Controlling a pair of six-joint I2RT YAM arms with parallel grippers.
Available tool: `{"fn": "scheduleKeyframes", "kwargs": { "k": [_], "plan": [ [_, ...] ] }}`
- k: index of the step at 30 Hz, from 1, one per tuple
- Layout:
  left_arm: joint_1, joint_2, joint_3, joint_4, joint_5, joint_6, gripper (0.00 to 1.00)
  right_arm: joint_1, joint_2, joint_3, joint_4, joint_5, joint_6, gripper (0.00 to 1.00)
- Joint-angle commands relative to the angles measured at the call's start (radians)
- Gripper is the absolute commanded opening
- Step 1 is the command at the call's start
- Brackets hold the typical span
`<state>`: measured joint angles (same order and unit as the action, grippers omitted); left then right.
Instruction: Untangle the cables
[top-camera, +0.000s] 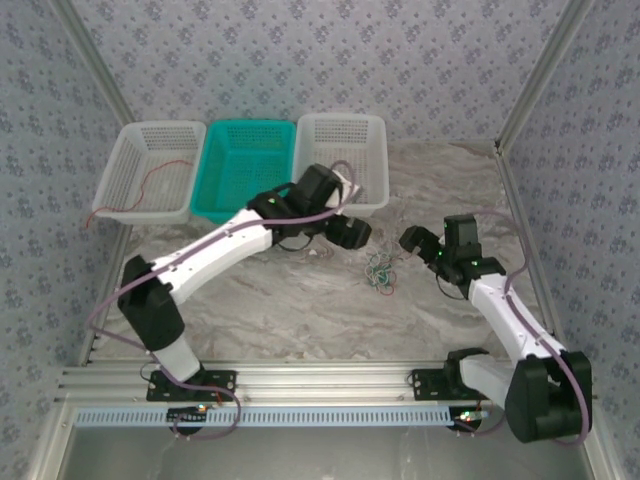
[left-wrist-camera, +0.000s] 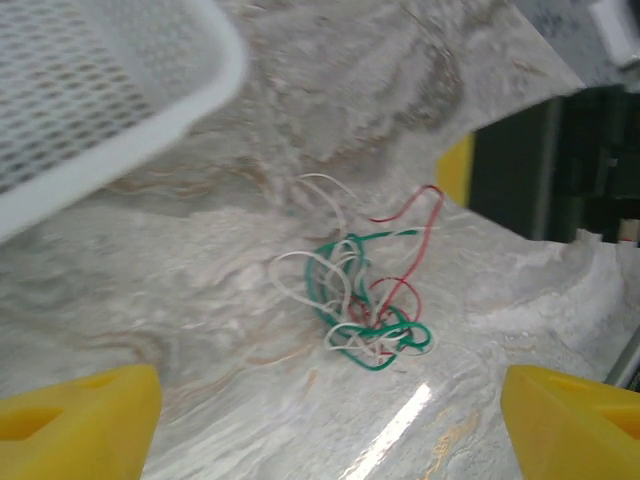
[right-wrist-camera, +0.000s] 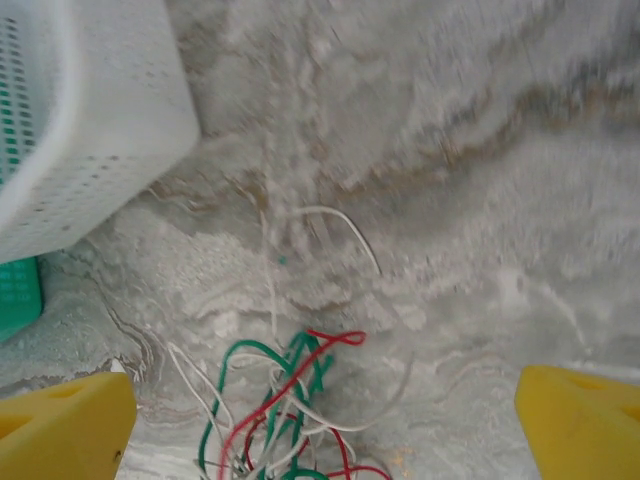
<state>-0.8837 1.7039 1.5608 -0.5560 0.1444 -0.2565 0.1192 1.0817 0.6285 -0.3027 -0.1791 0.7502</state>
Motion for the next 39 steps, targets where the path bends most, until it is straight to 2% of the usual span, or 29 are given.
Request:
{"fn": "scheduleKeyframes", "kwargs": {
  "k": [1,5,10,15,17,19,25,31,33,35,36,39],
  "plan": [
    [-0.054,0.1,0.071,0.06,0.031,0.066,0.87,-0.043,0.008,-0.043,0.029,-0.116,0.134,1.0],
    [-0.11,0.273,0.23,-0.018,-0.027,0.137,0.87,-0.115,-0.069,-0.101,-0.004,-0.073,0.227,1.0],
    [-0.116,0.436,0.365,-0.05,-0.03,0.176,0.83,-0.177,-0.268,-0.149,-0.105,0.029,0.287,1.0],
    [-0.116,0.525,0.478,-0.083,-0.008,0.188,0.57,-0.19,-0.441,-0.155,-0.176,0.098,0.284,1.0],
    [-0.115,0.558,0.51,-0.097,0.05,0.19,0.53,-0.191,-0.48,-0.153,-0.191,0.113,0.286,1.0],
    [-0.111,0.586,0.53,-0.105,0.087,0.176,0.5,-0.191,-0.498,-0.149,-0.201,0.126,0.284,1.0],
    [-0.104,0.621,0.544,-0.108,0.092,0.14,0.25,-0.192,-0.5,-0.146,-0.208,0.129,0.274,1.0],
    [-0.089,0.63,0.545,-0.108,0.115,0.126,0.27,-0.192,-0.5,-0.139,-0.213,0.129,0.268,1.0],
    [-0.086,0.636,0.546,-0.11,0.117,0.122,0.2,-0.192,-0.5,-0.138,-0.214,0.126,0.268,1.0],
    [-0.084,0.635,0.544,-0.107,0.118,0.116,0.03,-0.191,-0.5,-0.136,-0.214,0.125,0.268,1.0],
    [-0.084,0.629,0.54,-0.1,0.118,0.109,0.0,-0.191,-0.5,-0.136,-0.214,0.124,0.264,1.0],
    [-0.081,0.587,0.513,-0.061,0.145,0.084,0.0,-0.191,-0.5,-0.138,-0.205,0.119,0.247,1.0]
  ]
}}
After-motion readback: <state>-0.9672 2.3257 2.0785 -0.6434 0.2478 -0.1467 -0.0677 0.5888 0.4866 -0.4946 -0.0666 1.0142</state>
